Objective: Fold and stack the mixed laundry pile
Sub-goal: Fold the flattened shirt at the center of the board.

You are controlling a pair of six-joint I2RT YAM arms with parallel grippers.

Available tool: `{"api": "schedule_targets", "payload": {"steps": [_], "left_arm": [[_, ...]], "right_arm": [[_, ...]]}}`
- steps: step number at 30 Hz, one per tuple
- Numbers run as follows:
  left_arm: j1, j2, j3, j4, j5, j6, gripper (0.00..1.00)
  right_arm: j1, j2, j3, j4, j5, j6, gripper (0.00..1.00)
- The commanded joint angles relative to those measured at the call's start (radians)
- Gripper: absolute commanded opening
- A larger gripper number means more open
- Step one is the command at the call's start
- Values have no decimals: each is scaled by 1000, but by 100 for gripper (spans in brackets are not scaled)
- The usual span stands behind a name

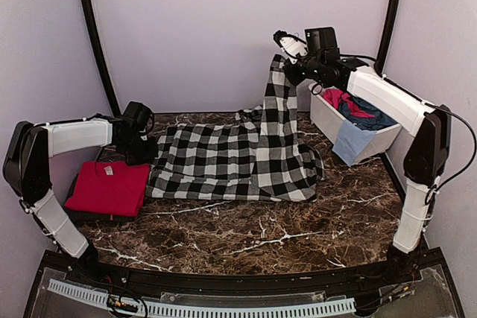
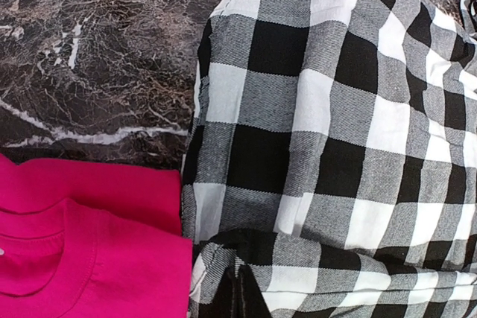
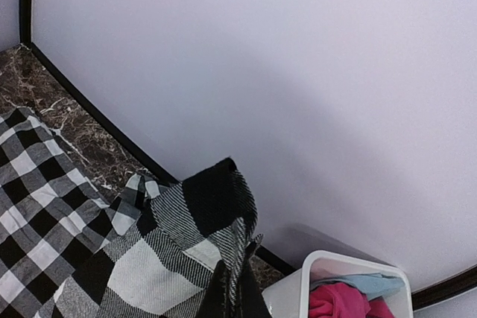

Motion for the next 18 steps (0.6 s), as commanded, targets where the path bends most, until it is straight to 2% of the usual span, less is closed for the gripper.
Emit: {"api": "schedule_targets", "payload": {"steps": [1, 6, 7, 8, 14, 18], "left_arm": [[10, -1, -4, 16, -26, -17, 0], [16, 29, 3, 42, 7, -11, 0], [17, 36, 15, 42, 18, -8, 3], [17, 54, 21, 46, 37, -1, 12], [17, 133, 76, 29, 62, 16, 33], [17, 164, 90, 25, 61, 17, 39]], "right_arm": [[5, 52, 73, 111, 11, -47, 0], [10, 115, 130, 99, 3, -71, 0], [11, 121, 132, 100, 3, -73, 0], [13, 123, 130, 102, 3, -73, 0], [23, 128, 112, 110, -3, -68, 0], [23, 133, 111, 113, 6, -78, 0]]}}
